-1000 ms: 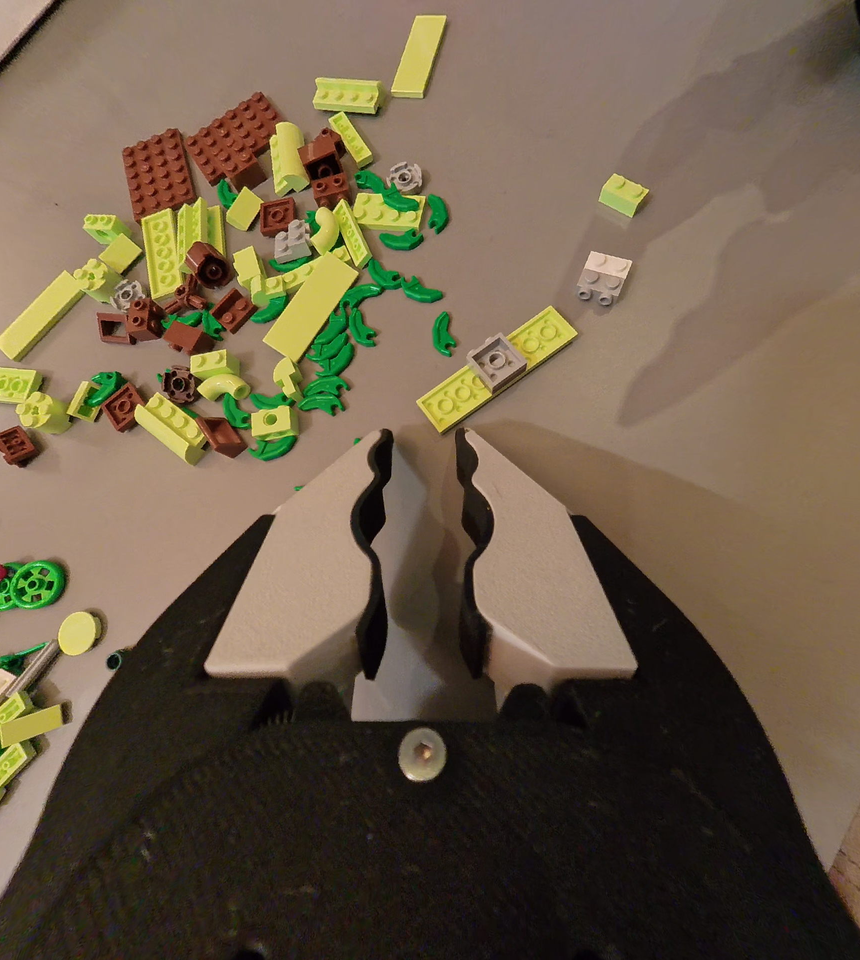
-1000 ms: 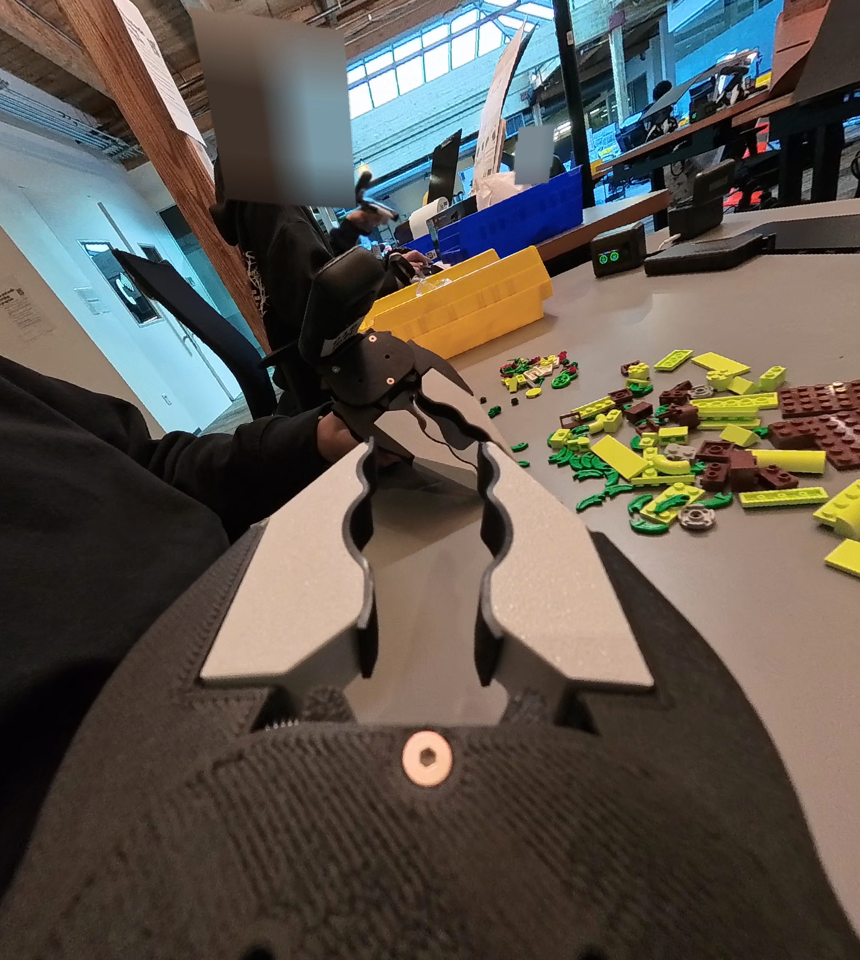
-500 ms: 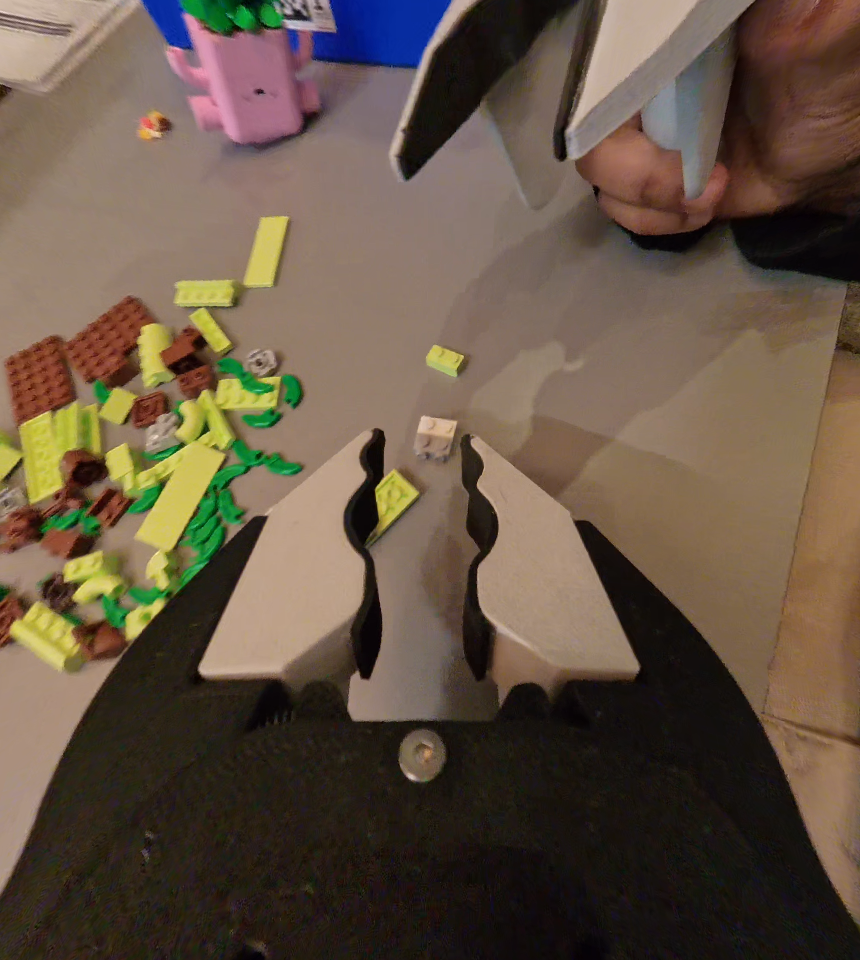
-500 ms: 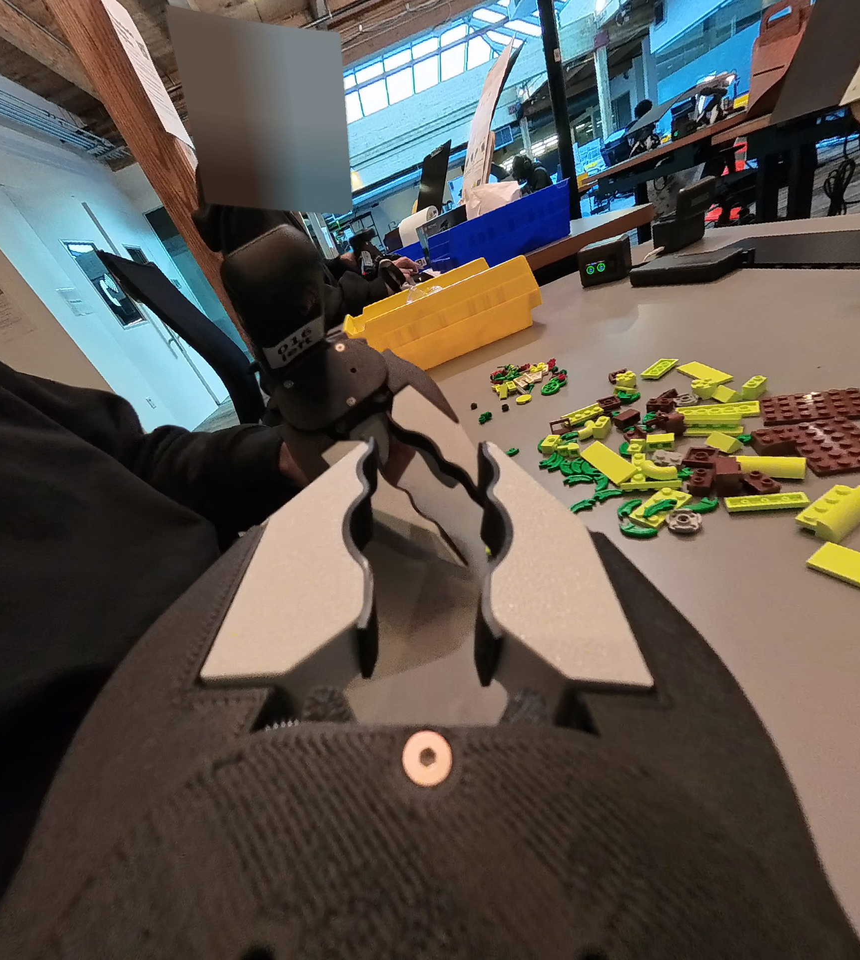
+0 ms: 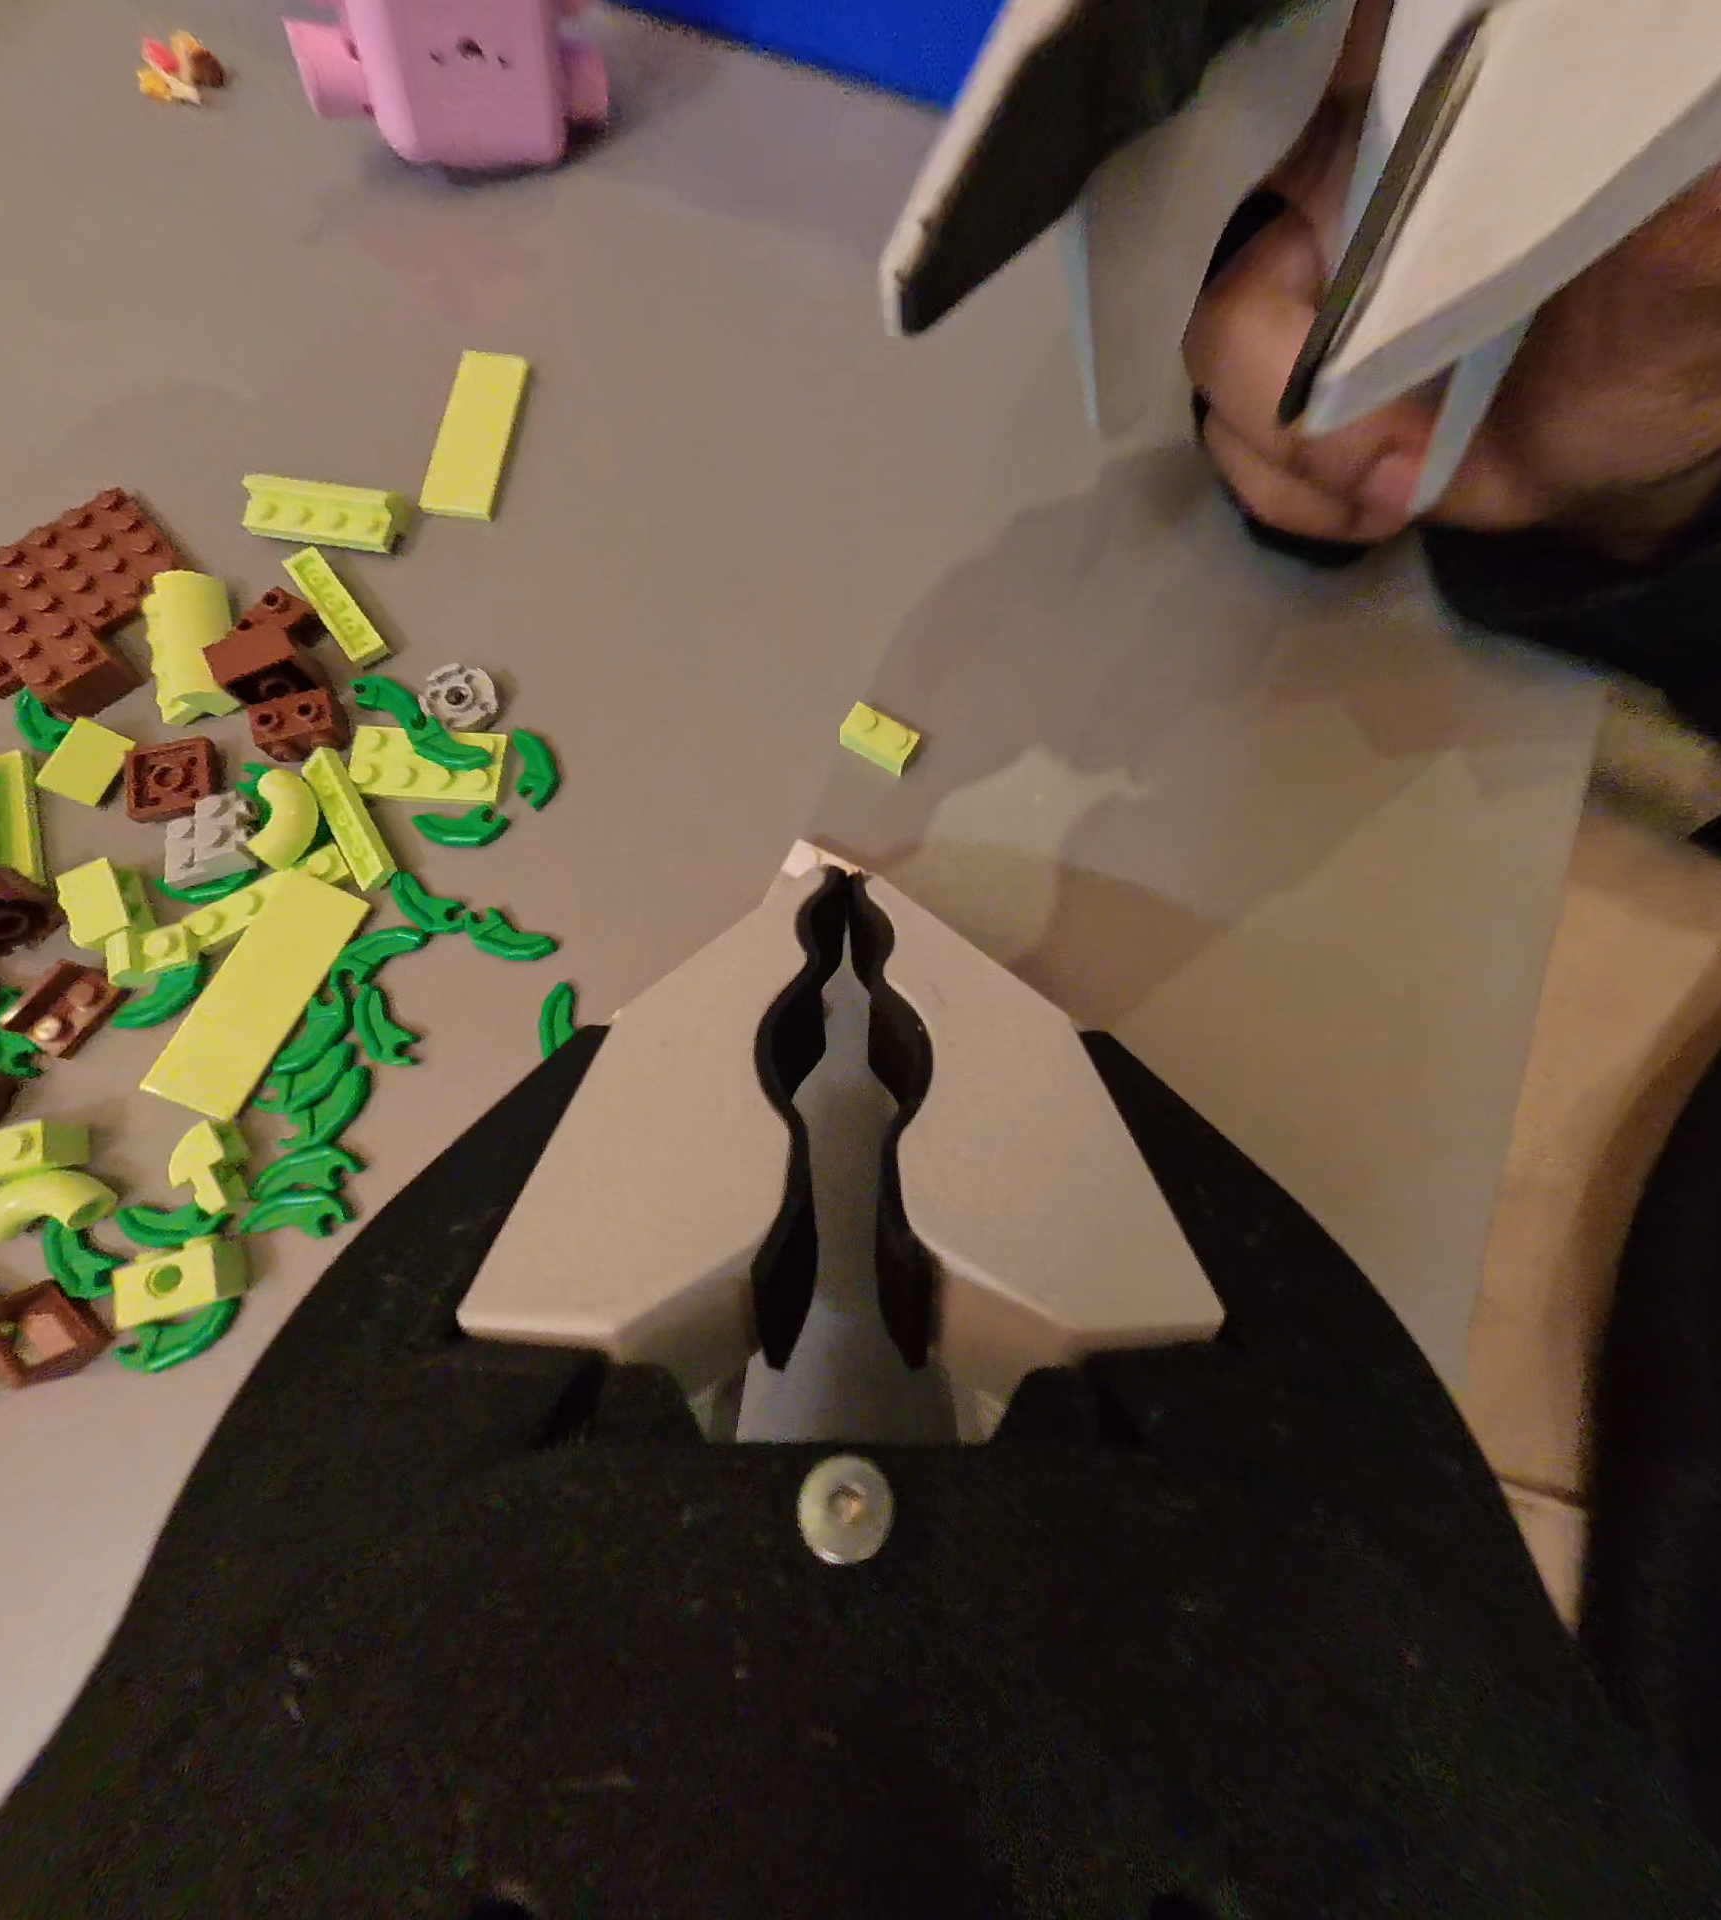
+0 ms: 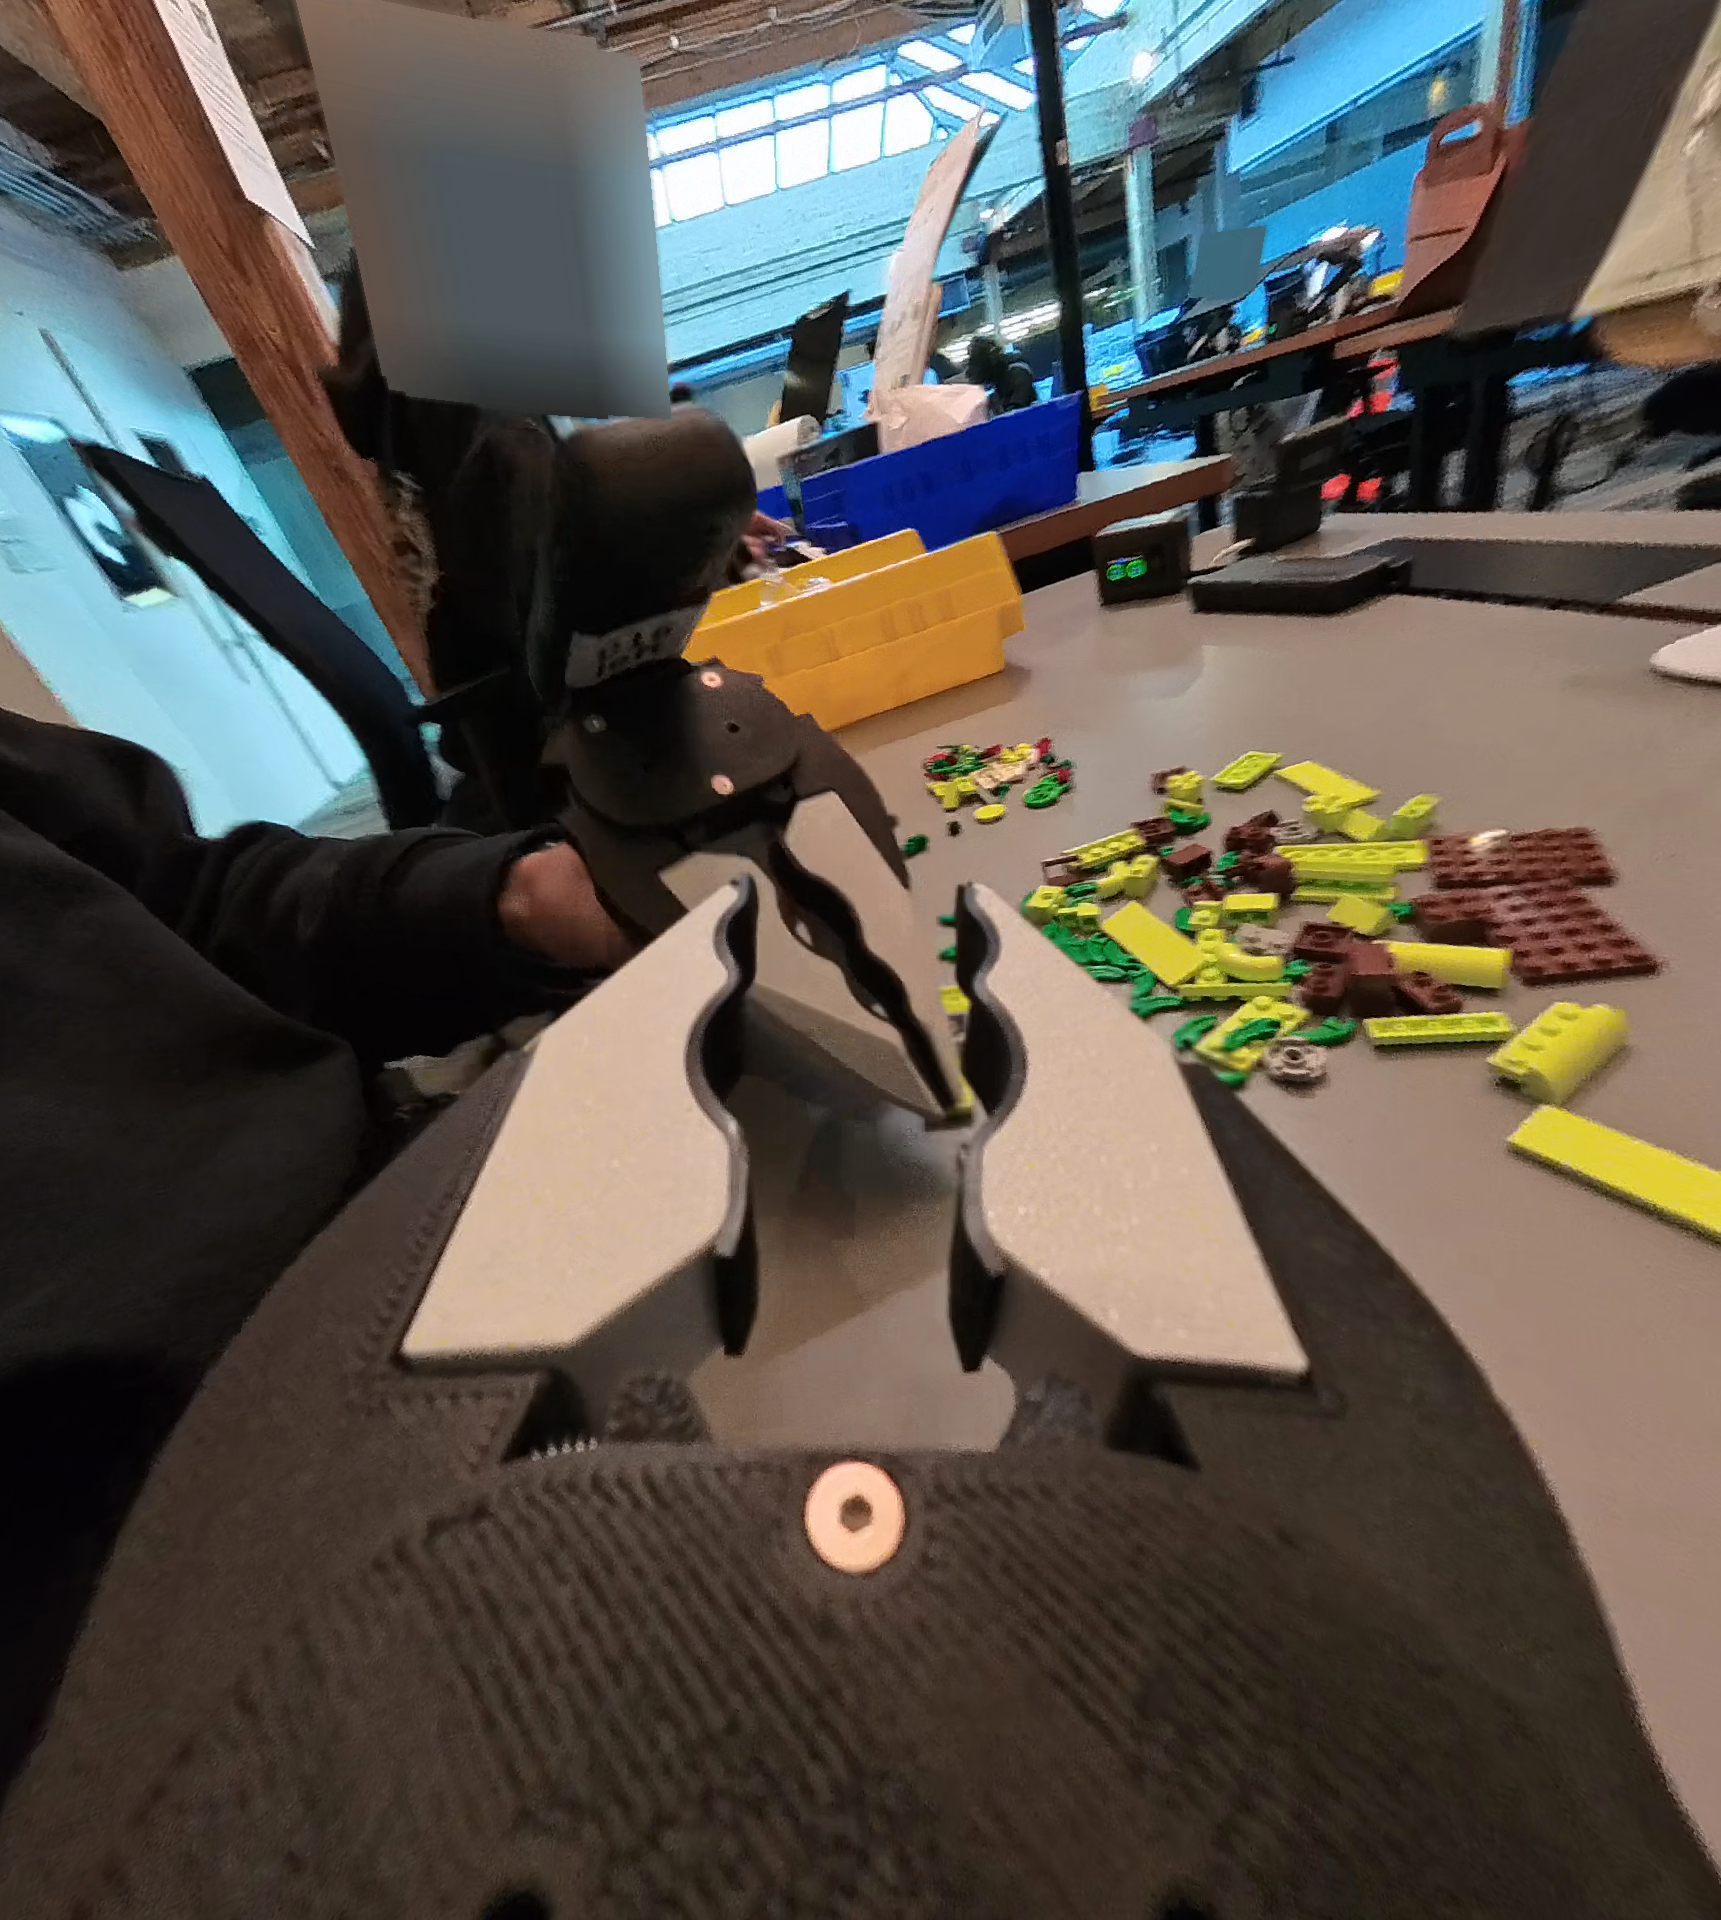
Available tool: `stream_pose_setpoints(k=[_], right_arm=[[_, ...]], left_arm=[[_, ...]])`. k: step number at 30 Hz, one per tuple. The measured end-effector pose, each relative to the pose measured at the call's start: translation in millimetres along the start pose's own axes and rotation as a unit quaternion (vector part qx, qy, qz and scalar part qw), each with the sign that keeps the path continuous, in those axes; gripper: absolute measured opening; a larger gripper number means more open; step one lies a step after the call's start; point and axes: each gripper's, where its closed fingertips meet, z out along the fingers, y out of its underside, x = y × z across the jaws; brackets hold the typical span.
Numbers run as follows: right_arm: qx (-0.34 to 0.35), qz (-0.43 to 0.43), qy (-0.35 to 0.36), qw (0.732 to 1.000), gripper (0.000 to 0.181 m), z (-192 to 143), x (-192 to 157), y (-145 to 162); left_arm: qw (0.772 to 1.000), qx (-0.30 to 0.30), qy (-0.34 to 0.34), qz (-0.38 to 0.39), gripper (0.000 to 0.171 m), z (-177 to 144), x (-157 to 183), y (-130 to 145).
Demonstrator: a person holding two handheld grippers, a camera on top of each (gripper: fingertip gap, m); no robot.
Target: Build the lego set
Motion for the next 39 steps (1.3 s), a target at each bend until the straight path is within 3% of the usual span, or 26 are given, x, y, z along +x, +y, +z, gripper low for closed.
stream_pose_setpoints(k=[3, 5, 8, 12, 16, 17, 20, 23, 25, 27, 33, 35, 39], right_arm=[[-0.011, -0.067, 0.051, 0.996, 0.034, 1, 5, 2], [-0.023, -0.099, 0.069, 0.992, 0.034, 4, 5, 5], [-0.036, -0.109, 0.072, 0.991, 0.034, 9, 4, 9], [-0.016, -0.094, 0.071, 0.993, 0.034, 5, 6, 3], [0.009, -0.071, 0.067, 0.995, 0.035, -2, 9, -4], [0.011, -0.070, 0.068, 0.995, 0.035, -2, 9, -5], [0.013, -0.097, 0.121, 0.988, 0.035, -8, 20, -9], [0.021, -0.159, 0.175, 0.972, 0.036, -15, 24, -18], [0.014, -0.203, 0.191, 0.960, 0.037, -13, 19, -19], [0.000, -0.252, 0.202, 0.946, 0.038, -8, 12, -18], [0.009, -0.397, 0.247, 0.884, 0.032, 8, -11, -21], [0.021, -0.405, 0.240, 0.882, 0.031, 13, -19, -22], [0.022, -0.396, 0.220, 0.891, 0.033, 20, -26, -19]], left_arm=[[0.994, 0.066, 0.049, -0.078, 0.000, -18, -3, -13], [0.985, 0.094, 0.090, -0.110, 0.015, -27, -4, -18], [0.990, 0.056, 0.101, -0.085, 0.036, -19, -4, -11], [0.998, -0.033, 0.042, 0.036, 0.033, 3, -6, 5], [0.994, -0.080, 0.021, 0.072, 0.026, 16, -9, 11], [0.994, -0.082, 0.023, 0.066, 0.017, 17, -9, 11], [0.996, -0.069, 0.017, 0.047, 0.016, 12, -14, 9], [0.992, 0.027, 0.097, -0.069, 0.016, -6, -6, -15], [0.950, 0.121, 0.213, -0.191, 0.015, -31, 1, -42], [0.886, 0.194, 0.311, -0.284, 0.014, -58, -1, -62], [0.783, 0.257, 0.433, -0.364, 0.015, -85, 7, -80], [0.766, 0.261, 0.453, -0.373, 0.015, -87, 12, -82], [0.759, 0.252, 0.471, -0.371, 0.014, -85, 21, -82]])
